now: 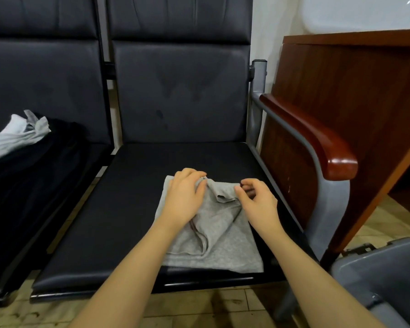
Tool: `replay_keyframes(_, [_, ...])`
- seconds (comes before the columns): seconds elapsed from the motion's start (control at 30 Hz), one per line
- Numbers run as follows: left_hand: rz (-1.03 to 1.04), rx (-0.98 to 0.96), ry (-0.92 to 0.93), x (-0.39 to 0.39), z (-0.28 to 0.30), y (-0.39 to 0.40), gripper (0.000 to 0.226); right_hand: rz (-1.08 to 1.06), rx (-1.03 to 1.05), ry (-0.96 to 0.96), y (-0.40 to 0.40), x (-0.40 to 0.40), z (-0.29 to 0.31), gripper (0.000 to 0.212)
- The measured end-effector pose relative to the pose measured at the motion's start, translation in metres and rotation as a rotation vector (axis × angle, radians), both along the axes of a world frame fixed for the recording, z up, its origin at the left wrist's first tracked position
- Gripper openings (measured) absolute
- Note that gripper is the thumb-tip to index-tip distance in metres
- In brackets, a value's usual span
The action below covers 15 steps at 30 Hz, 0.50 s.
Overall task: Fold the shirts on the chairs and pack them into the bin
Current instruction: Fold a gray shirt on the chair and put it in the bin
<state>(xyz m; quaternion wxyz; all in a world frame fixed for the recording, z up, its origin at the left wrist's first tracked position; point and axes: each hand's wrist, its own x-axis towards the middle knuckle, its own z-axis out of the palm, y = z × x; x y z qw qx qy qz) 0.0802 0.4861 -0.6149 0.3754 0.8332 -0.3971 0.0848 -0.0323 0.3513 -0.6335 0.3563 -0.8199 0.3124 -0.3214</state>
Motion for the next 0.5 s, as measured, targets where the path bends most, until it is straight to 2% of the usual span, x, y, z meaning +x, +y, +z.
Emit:
replay_keyframes(0.1, [0.010,0.128,-0.057,0.013,-0.005,0.010,0.030,0.059,-0.055,0.062,0.003,0.016,0.004,0.035])
replay_keyframes(0.2, [-0.034,0.312,-0.032,0.021,-0.015,0.017,0.038,0.116,-0.154,0.197,0.013,0.029,0.007,0.037])
replay_keyframes(0.3, [-0.079,0.549,0.006,0.026,-0.025,0.022,0.048,0.115,-0.211,0.295,0.016,0.037,0.003,0.021])
replay_keyframes(0.37, [-0.098,0.557,0.021,0.028,-0.027,0.024,0.048,-0.024,-0.212,0.200,0.012,0.040,0.000,0.011])
replay_keyframes(0.43, [-0.102,0.509,0.007,0.029,-0.026,0.025,0.048,-0.195,-0.239,0.099,0.008,0.043,-0.001,0.022])
replay_keyframes(0.5, [-0.083,0.446,-0.059,0.028,-0.025,0.023,0.046,-0.173,-0.302,0.047,0.007,0.044,-0.001,0.037])
